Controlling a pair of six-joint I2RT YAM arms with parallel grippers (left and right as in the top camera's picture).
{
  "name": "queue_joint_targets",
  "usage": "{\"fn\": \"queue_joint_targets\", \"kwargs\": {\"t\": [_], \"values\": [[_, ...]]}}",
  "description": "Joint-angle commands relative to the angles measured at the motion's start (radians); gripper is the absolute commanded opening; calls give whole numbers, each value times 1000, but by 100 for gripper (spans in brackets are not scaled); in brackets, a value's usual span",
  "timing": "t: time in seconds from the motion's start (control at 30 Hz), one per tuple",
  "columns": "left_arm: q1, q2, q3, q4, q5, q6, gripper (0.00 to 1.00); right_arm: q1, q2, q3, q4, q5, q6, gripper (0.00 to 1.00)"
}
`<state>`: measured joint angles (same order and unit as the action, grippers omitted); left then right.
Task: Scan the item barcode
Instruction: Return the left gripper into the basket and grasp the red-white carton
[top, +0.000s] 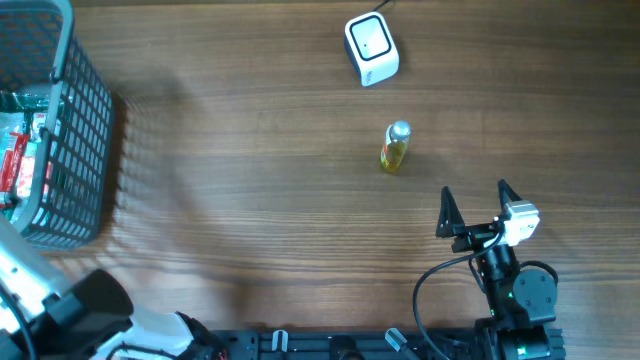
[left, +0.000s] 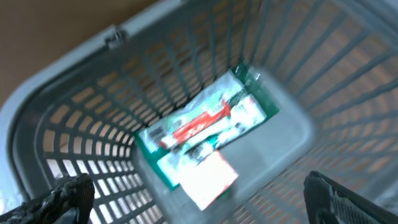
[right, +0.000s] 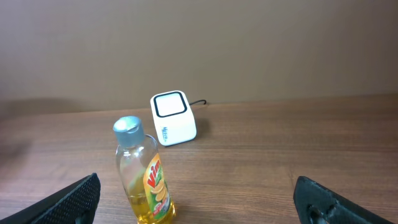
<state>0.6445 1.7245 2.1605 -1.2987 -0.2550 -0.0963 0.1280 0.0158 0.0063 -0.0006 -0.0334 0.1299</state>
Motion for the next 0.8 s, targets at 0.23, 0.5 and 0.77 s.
{"fn": "queue_joint_targets", "kwargs": {"t": [0.23, 0.5, 0.77], "values": [[14, 141, -138, -51, 80, 172, 100, -4, -5, -1, 4, 5, 4, 100], [21, 176, -280, 13, 80, 224, 100, -4, -5, -1, 4, 5, 3, 100], [60, 176, -403, 119, 102, 225, 100, -4, -5, -1, 4, 5, 3, 100]]}}
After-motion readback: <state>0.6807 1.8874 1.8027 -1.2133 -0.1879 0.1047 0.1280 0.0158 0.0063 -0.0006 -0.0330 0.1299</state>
